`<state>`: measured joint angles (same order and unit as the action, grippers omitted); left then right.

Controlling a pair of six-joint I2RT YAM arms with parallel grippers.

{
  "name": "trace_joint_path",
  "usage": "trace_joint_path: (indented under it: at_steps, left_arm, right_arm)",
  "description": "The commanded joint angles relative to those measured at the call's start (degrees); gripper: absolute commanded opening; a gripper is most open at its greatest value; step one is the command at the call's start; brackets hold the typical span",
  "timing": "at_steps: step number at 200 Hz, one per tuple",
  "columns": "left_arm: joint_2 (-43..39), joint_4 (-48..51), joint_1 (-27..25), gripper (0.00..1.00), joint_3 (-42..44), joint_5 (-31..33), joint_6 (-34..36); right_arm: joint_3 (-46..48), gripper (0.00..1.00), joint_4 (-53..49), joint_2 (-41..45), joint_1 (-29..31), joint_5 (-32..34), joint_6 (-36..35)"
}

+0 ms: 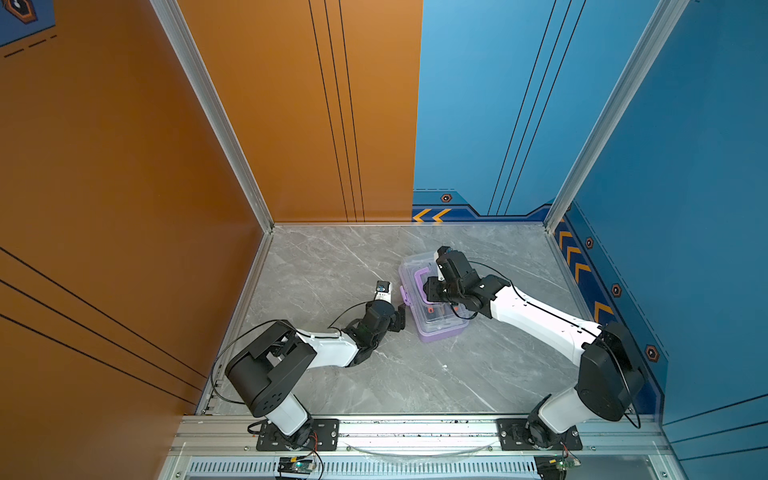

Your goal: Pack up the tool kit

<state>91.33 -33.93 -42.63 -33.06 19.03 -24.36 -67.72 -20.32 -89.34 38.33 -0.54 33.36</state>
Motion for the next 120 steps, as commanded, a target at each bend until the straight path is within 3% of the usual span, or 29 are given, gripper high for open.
trace_joint_path:
  at_steps: [1, 120]
  left_arm:
    - [-1.29, 1.72, 0.01, 0.75, -0.95, -1.01, -1.48]
    - [-2.93, 5.37, -1.05, 0.73, -3.64, -0.7, -4.01]
  right_arm:
    - [0.91, 0.3, 0.19, -0.09, 0.41, -1.13, 0.56]
    - [2.63, 0.29, 0.1, -0.39, 0.87, -2.11, 0.69]
